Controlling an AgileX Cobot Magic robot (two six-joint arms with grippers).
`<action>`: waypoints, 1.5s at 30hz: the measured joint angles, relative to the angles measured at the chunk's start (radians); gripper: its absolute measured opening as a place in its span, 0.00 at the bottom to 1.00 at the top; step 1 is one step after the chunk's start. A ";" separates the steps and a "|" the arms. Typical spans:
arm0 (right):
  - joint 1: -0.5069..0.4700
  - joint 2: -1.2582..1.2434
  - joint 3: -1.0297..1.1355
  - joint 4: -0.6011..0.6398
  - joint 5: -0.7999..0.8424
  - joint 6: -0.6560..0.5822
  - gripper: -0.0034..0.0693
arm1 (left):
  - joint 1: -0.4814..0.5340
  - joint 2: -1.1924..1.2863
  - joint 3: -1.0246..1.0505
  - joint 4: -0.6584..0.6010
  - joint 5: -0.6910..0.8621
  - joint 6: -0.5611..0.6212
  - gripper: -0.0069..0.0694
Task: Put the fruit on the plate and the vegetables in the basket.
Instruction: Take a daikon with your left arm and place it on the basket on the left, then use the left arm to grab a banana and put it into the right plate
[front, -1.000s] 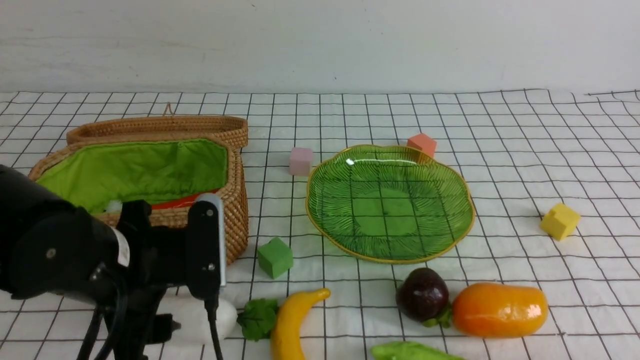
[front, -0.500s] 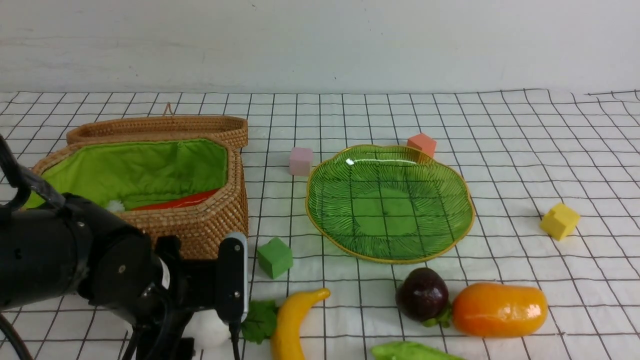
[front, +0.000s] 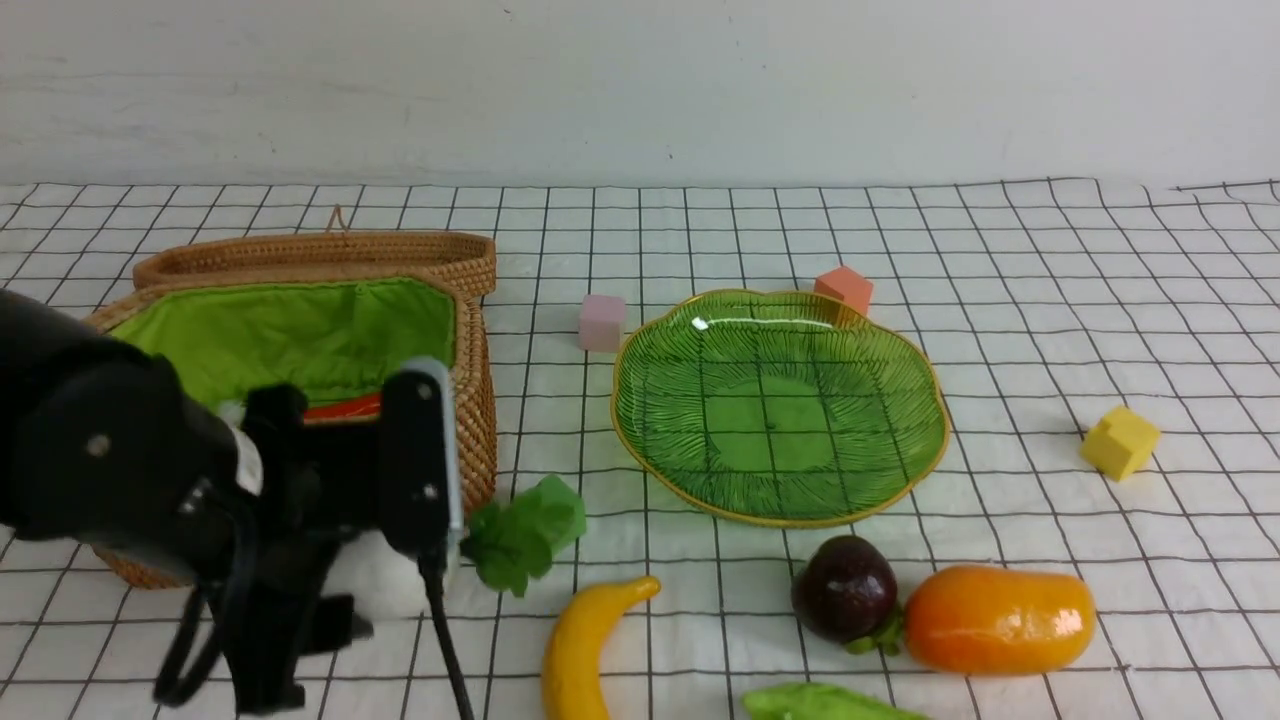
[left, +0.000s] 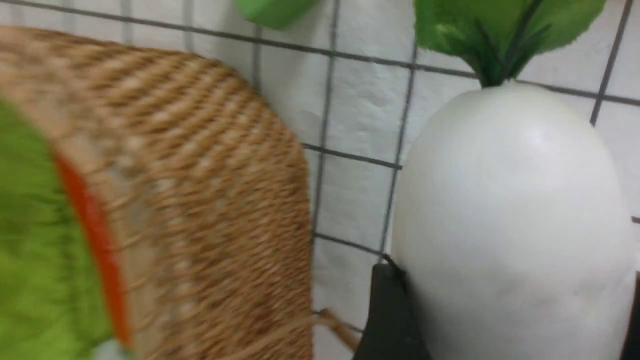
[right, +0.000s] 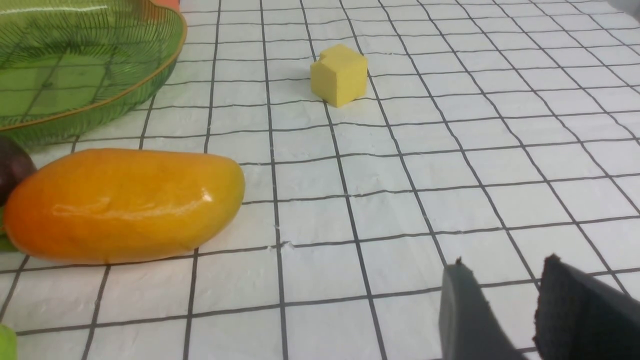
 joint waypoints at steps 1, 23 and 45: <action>0.000 0.000 0.000 0.000 0.000 0.000 0.38 | 0.018 -0.036 -0.038 0.008 0.015 -0.008 0.71; 0.000 0.000 0.000 0.000 0.000 0.000 0.38 | 0.209 0.251 -0.216 0.413 -0.244 -0.383 0.72; 0.000 0.000 0.000 0.000 0.000 0.000 0.38 | -0.020 -0.042 -0.018 -0.494 0.132 -0.847 0.68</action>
